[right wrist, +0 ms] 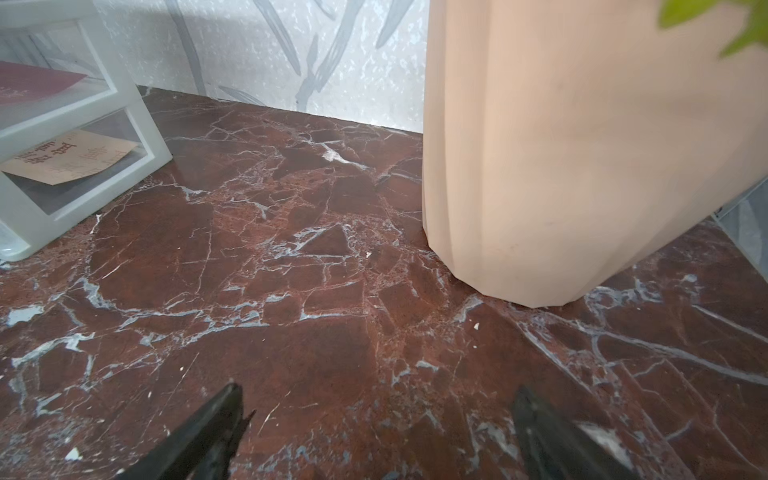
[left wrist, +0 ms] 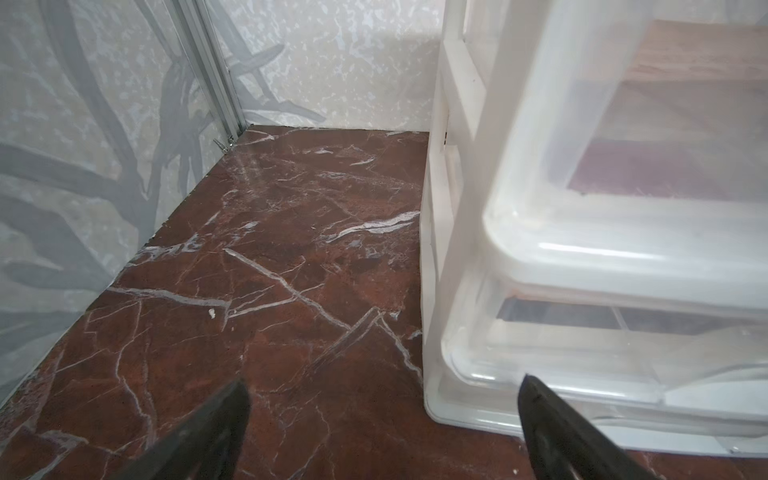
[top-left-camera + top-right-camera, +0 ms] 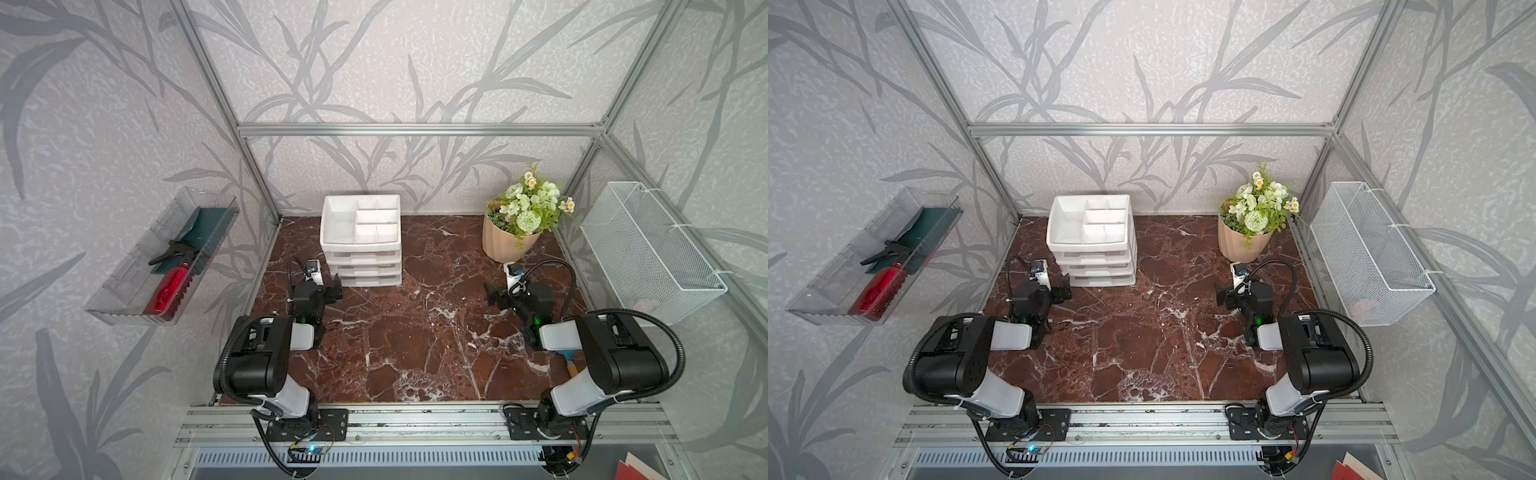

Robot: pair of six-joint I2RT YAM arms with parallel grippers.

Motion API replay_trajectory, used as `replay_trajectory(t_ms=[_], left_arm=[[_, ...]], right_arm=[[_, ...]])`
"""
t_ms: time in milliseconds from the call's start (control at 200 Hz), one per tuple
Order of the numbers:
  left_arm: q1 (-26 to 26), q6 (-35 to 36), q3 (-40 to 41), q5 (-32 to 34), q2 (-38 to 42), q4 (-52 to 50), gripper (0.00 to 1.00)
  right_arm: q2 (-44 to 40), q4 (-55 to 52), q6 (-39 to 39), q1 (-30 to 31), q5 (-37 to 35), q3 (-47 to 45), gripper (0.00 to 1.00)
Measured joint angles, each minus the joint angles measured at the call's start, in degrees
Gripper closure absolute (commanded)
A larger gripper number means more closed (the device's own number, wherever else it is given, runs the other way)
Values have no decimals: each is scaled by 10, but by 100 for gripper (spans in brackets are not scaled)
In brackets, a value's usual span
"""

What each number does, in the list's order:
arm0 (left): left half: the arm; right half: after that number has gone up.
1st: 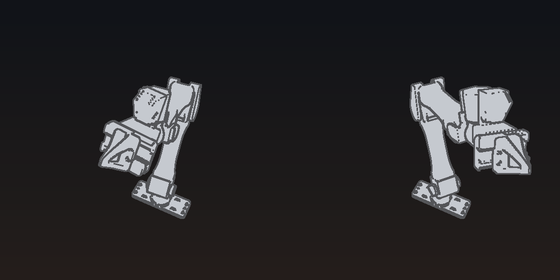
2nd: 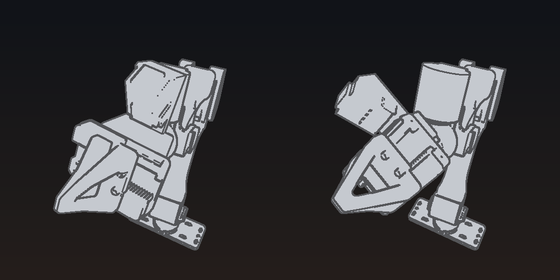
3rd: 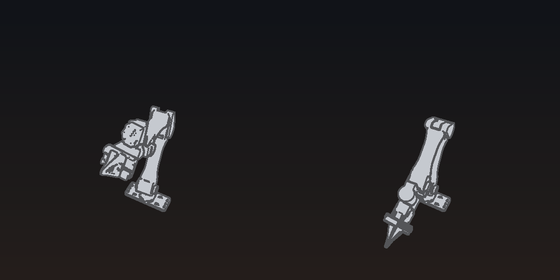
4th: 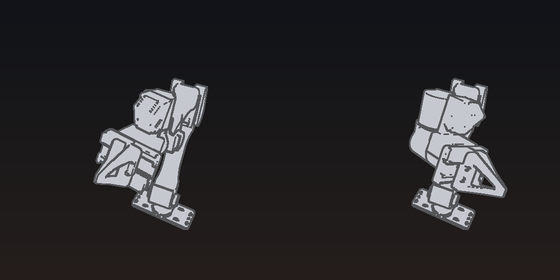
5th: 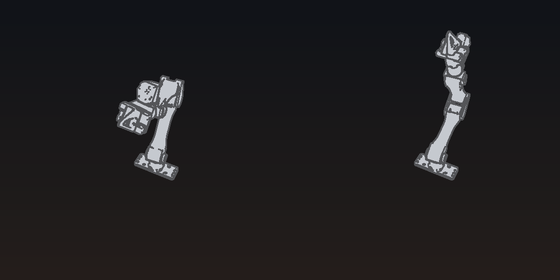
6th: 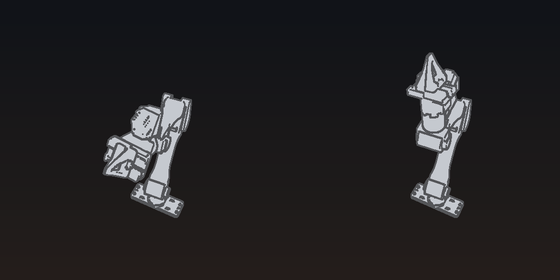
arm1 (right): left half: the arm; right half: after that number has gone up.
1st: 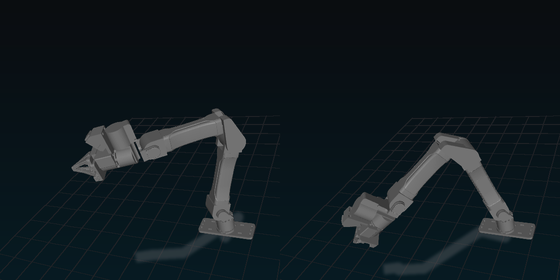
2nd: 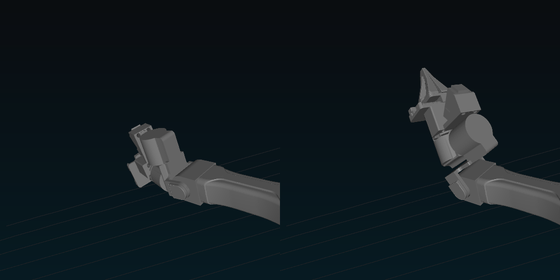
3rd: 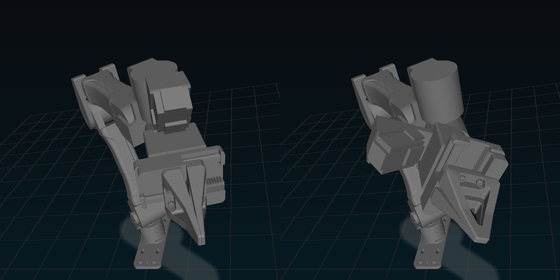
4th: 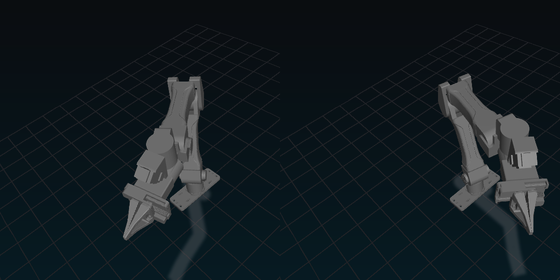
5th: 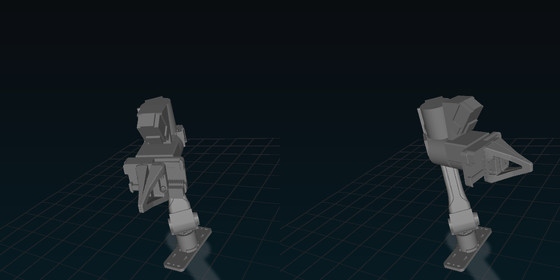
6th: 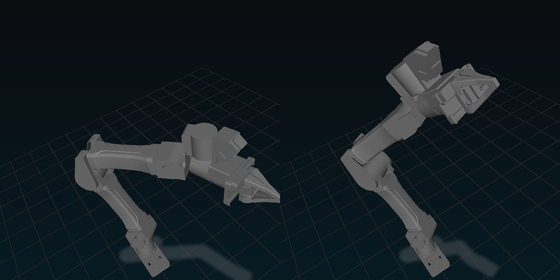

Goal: Take the postcards out of the drawer
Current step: Adjust the storage box at the center of the board.

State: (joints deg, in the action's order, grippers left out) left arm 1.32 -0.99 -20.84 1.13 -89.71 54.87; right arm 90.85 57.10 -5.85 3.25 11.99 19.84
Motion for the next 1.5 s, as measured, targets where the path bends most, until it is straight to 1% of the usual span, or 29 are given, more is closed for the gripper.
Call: replay_trajectory(t_ms=[1280,1400,1505], left_arm=[[0,0,0,-1,0,1,1],[0,7,17,-21,0,28,1],[0,15,56,-44,0,73,1]], right_arm=[[0,0,0,-2,1,0,1],[0,0,0,-2,1,0,1],[-3,-2,0,-2,0,0,1]])
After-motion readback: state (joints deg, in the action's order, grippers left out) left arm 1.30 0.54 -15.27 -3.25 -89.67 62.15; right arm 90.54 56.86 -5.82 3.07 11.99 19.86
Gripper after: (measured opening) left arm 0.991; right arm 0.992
